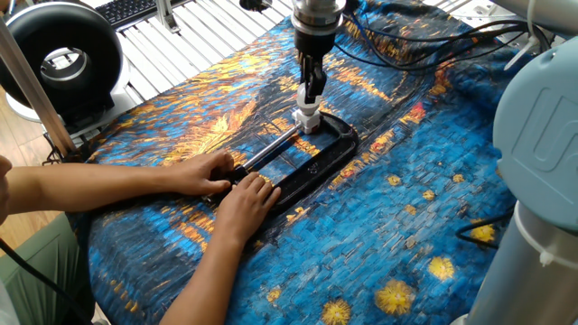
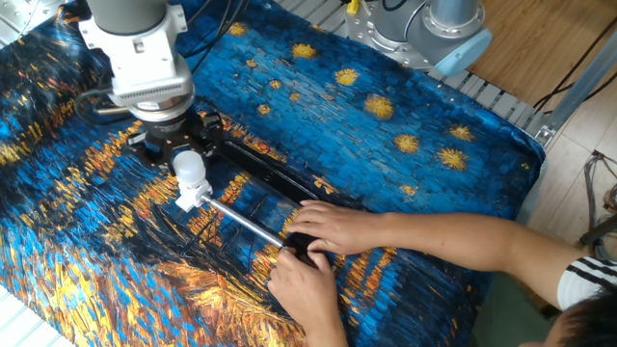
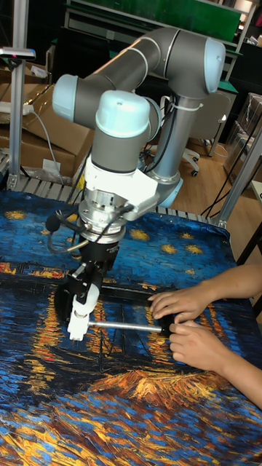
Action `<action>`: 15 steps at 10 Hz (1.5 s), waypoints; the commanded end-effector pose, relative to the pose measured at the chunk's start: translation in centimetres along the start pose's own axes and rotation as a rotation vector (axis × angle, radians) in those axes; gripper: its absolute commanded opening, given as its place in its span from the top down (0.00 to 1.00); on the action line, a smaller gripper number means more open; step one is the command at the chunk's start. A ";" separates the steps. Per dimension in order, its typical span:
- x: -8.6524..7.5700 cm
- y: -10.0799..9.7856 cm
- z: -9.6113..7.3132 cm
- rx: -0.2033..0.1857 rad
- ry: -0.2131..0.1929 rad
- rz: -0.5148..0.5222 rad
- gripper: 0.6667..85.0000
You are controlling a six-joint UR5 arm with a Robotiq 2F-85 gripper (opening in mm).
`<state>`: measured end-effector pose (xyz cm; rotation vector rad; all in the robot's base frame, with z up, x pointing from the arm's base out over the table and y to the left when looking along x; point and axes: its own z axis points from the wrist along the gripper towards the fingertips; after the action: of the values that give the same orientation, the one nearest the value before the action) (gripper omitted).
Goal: Install the light bulb by rotating it
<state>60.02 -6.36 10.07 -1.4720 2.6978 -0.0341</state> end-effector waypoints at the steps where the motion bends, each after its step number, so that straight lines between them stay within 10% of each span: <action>1: -0.3 -1.8 -0.3 0.045 -0.044 0.138 0.81; 11: 0.1 -2.0 0.5 0.040 -0.033 0.223 0.87; 15: -1.3 -3.6 0.0 0.094 -0.078 0.438 0.88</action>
<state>62.54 -7.32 10.02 -1.0076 2.8253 -0.0748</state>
